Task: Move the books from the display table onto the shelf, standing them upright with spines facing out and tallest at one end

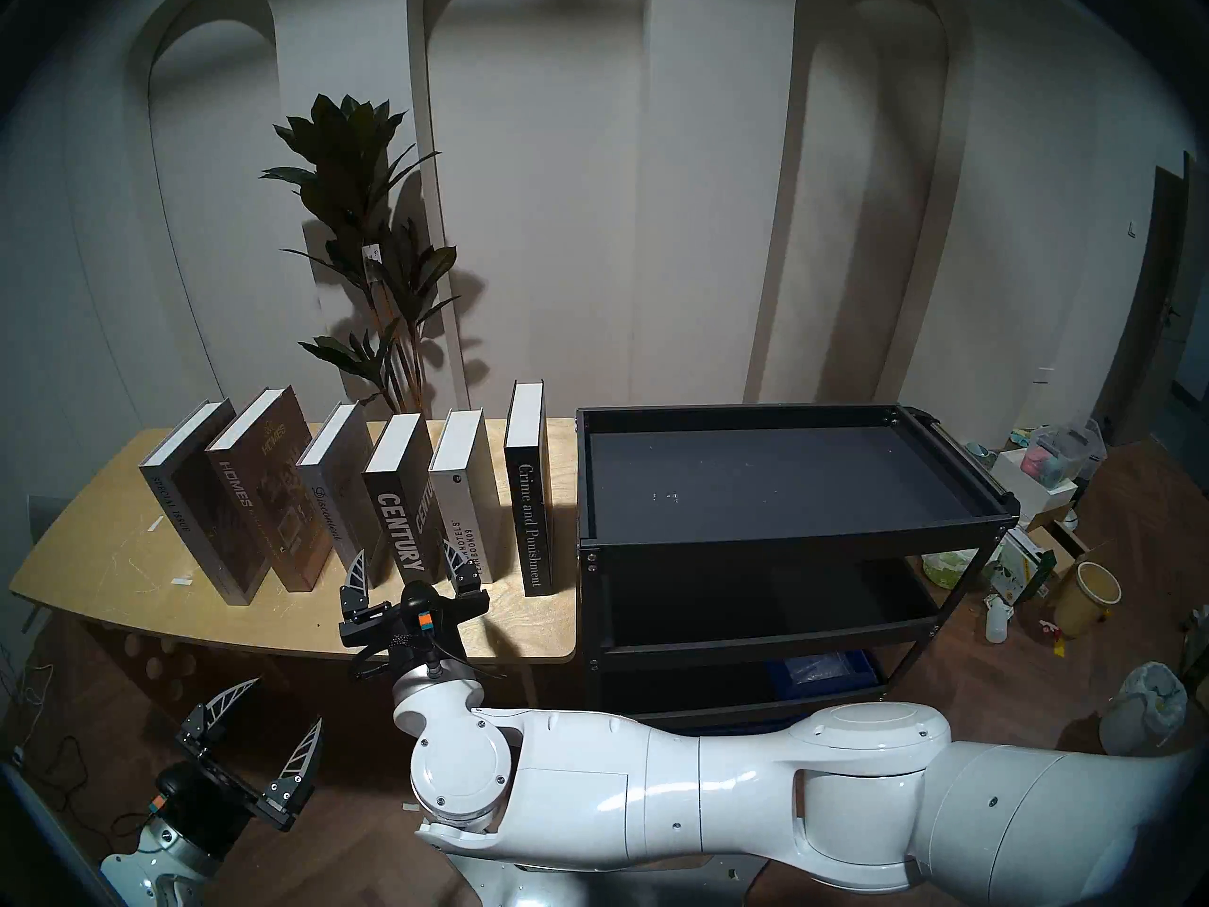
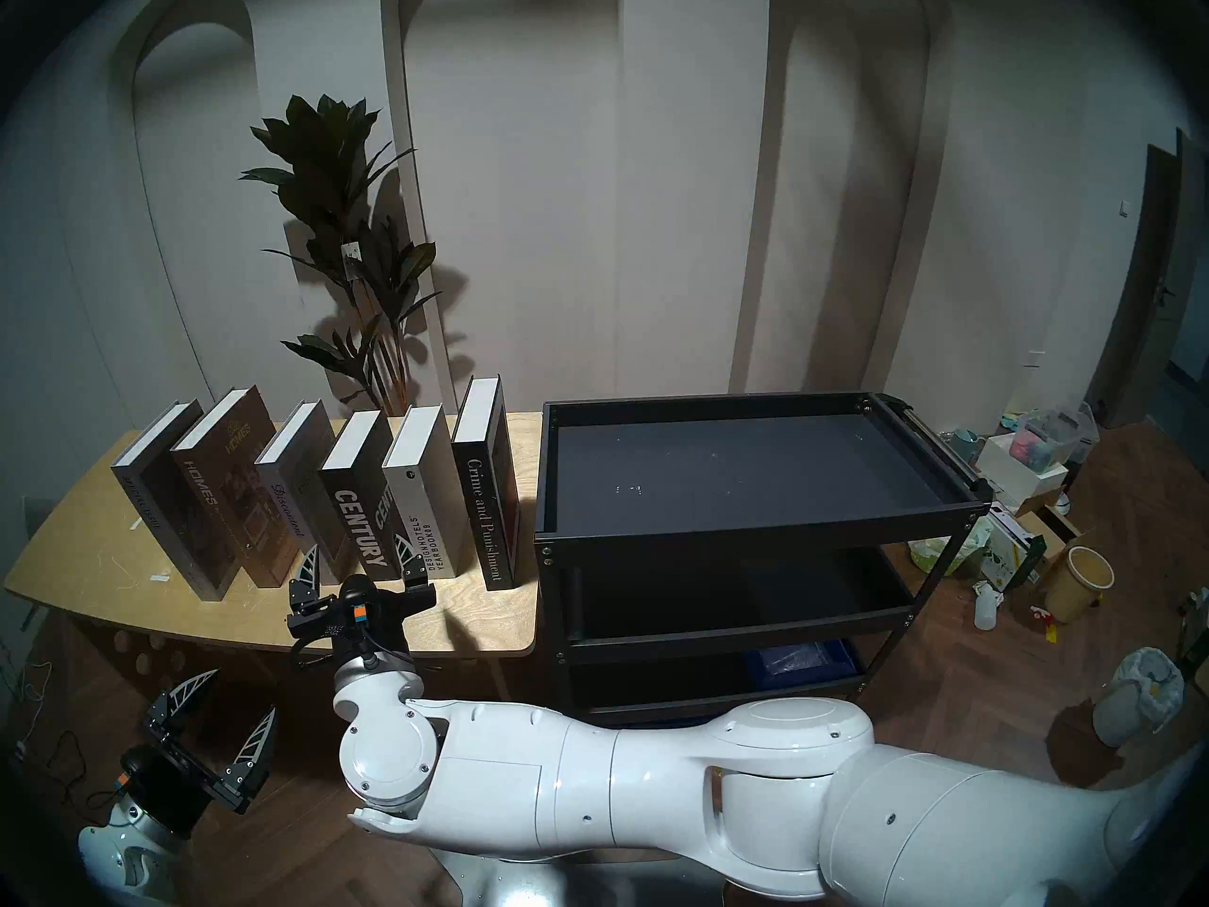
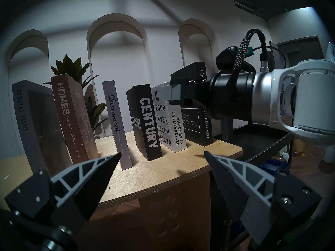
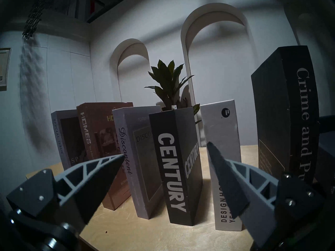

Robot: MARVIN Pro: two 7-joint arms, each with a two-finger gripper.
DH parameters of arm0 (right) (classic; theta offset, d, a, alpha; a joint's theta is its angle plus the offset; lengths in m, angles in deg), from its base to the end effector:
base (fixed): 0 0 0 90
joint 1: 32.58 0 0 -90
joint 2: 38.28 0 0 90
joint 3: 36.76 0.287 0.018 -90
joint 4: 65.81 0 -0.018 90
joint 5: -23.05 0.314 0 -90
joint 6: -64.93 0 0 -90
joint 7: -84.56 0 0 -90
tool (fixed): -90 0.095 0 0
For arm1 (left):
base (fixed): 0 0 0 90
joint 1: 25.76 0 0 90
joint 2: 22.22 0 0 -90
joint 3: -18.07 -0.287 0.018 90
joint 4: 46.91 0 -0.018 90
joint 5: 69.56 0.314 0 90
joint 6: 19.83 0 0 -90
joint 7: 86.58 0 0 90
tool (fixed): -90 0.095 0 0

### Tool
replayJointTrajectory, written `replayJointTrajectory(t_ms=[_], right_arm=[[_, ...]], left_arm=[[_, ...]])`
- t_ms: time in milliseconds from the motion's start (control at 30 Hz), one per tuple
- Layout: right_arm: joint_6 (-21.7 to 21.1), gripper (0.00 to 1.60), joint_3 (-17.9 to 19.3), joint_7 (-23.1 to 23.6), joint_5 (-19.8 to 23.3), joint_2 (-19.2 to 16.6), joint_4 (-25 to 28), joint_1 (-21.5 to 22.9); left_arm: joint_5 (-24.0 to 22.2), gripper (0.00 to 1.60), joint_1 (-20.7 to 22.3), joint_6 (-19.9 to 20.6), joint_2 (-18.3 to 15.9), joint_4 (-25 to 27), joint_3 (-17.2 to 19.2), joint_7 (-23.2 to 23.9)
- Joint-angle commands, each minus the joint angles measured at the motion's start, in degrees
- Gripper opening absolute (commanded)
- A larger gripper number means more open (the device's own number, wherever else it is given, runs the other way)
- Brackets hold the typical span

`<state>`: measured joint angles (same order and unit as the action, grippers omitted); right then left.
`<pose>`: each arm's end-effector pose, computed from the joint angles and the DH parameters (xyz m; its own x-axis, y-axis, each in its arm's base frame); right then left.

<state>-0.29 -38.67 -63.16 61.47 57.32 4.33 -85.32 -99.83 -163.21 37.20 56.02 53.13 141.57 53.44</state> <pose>0.3071 0.3846 -0.2966 -0.0282 -0.2122 0.9768 0.4251 -0.8870 -0.1804 0.1229 0.1979 -0.3398 -0.0870 -0.1386 0.9865 -0.3221 -0.9331 -0.1596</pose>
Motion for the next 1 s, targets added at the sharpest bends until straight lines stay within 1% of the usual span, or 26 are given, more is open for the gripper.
replayJointTrajectory(t_ms=[0,33,100,133,167,200,333,567,967], right_arm=[[1.55,1.60,0.20,-3.45,1.73,6.17,-2.15,2.36],[1.85,1.60,0.04,-4.59,2.46,7.55,-3.35,2.94],[2.04,1.60,-0.03,-5.02,2.72,7.61,-3.45,3.05],[2.20,1.60,-0.17,-5.72,3.15,8.56,-4.30,3.35],[2.40,1.60,-0.29,-6.16,3.46,8.63,-4.48,3.57],[2.67,1.60,-0.54,-7.16,4.13,9.75,-5.55,4.10],[3.24,1.60,-1.11,-8.69,5.15,10.96,-6.74,4.89],[4.83,1.60,-3.55,-12.60,7.90,14.48,-9.92,7.23],[7.23,1.60,-7.56,-17.35,11.77,18.15,-13.62,9.99]], left_arm=[[-0.04,1.60,0.11,-0.14,-0.10,0.57,0.01,0.11],[-0.04,1.60,0.11,-0.14,-0.10,0.57,0.01,0.11],[-0.04,1.60,0.11,-0.14,-0.10,0.57,0.01,0.11],[-0.04,1.60,0.11,-0.15,-0.10,0.57,0.01,0.11],[-0.04,1.60,0.12,-0.15,-0.10,0.58,0.02,0.11],[-0.04,1.60,0.12,-0.15,-0.10,0.58,0.02,0.12],[-0.04,1.60,0.12,-0.15,-0.10,0.59,0.02,0.12],[-0.04,1.60,0.13,-0.15,-0.10,0.60,0.02,0.14],[-0.04,1.60,0.13,-0.16,-0.09,0.64,0.03,0.17]])
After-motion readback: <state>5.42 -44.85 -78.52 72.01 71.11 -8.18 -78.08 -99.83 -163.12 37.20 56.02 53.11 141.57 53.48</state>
